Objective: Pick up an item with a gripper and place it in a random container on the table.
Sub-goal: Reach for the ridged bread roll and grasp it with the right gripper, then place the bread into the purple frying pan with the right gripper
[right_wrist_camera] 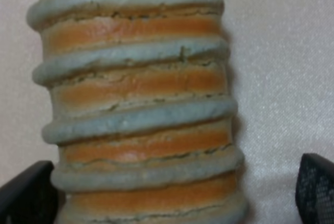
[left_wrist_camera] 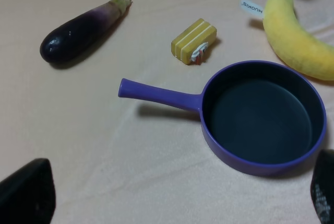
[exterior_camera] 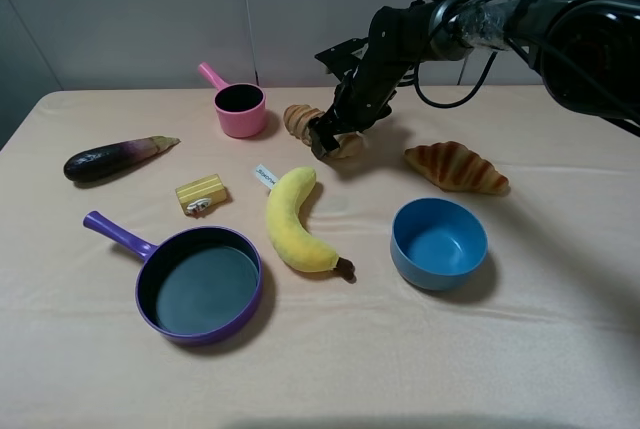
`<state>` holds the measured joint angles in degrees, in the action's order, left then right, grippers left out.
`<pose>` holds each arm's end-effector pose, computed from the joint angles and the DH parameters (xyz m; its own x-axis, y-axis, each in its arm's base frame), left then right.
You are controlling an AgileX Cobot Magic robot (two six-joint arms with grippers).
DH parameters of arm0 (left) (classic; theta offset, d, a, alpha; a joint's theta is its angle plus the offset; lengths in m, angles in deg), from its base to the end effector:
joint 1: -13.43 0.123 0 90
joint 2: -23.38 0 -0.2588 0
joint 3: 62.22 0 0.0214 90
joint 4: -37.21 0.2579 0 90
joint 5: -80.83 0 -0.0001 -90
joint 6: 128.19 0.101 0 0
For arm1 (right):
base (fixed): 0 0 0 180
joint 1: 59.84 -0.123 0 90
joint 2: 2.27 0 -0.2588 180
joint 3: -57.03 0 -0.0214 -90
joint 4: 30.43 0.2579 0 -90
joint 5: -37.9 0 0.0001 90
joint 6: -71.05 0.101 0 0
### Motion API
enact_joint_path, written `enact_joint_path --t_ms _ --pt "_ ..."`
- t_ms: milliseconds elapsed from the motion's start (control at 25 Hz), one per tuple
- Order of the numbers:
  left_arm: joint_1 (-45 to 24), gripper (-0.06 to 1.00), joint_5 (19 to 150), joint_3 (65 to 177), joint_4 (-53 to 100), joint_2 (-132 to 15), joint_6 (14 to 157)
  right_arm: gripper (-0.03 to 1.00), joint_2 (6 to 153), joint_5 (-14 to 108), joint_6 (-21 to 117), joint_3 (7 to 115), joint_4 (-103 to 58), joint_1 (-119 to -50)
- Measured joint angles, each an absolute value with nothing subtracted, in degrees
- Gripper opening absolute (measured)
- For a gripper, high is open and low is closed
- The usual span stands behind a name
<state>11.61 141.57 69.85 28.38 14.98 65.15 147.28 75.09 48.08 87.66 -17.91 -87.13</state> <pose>0.0356 -0.0147 0.2764 -0.4212 0.1685 -0.8912 0.2195 0.9723 0.0800 0.4389 0.2413 0.0571 -0.6752 -0.5981 -0.4317 -0.6711 0.7410 0.0231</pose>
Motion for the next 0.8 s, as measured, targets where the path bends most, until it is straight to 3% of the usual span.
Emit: enact_joint_path --t_ms 120,360,800 --pt "11.6 0.99 141.6 69.9 28.4 15.0 65.1 0.67 147.3 75.0 48.1 87.7 -18.3 -87.1" --pt "11.6 0.99 141.6 69.9 28.4 15.0 65.1 0.35 147.4 75.3 48.1 87.8 -18.9 -87.1" --pt "11.6 0.99 141.6 69.9 28.4 15.0 65.1 0.31 147.4 75.9 48.1 87.8 -18.9 -87.1"
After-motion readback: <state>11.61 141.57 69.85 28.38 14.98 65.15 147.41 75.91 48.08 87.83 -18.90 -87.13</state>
